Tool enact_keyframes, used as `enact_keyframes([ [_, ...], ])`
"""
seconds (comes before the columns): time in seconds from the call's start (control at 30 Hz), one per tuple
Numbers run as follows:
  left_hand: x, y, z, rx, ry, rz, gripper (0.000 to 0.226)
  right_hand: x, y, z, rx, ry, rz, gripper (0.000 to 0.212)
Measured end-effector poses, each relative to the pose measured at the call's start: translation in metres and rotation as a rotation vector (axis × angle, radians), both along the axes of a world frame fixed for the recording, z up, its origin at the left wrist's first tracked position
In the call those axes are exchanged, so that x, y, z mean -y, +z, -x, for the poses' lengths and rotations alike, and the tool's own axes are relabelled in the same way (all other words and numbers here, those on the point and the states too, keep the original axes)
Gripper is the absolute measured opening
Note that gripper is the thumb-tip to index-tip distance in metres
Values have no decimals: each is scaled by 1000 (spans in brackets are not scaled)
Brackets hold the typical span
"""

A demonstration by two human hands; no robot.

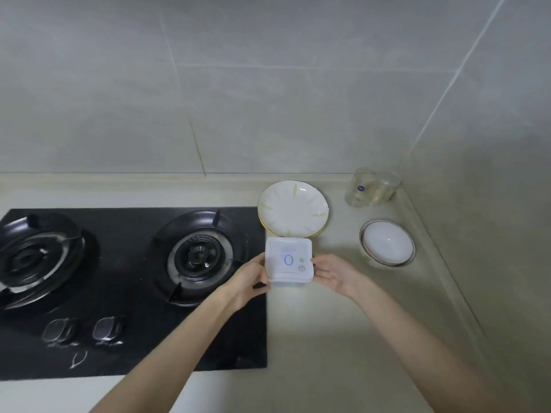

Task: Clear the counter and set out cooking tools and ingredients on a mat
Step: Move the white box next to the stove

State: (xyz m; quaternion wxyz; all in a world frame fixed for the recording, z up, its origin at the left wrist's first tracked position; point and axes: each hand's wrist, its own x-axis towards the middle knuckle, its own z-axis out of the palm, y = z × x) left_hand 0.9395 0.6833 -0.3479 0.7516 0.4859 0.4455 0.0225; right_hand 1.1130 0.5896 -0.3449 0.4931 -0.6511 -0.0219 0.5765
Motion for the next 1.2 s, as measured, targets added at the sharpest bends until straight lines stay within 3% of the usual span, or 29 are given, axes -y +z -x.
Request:
enact_keyframes([
  [0.3, -8, 8, -15, -43, 110, -27, 54, -22, 0, -13, -81, 23, -70, 14],
  [0.4, -2, 7, -13, -62, 166, -20, 62, -18, 1, -16, -64, 47, -73, 12],
  [0.5, 5, 10, -6, -87, 242, -32, 70, -11, 0, -17, 137, 50, -70, 29],
  [0.6, 13, 17, 8, -91, 303, -94, 57, -2, 6, -18, 550, 172, -106, 42],
  [0.67, 19, 25, 21, -65, 343, -116, 48, 2, 17, -15, 638, 240, -182, 43],
  [0.9, 57, 68, 80, -22, 511, -323, 34, -3, 69, 33, 545, 513, -376, 35],
  [1.2, 145, 107, 219, -114, 778, -500, 25, 0, 101, 189, 486, 938, -519, 23],
])
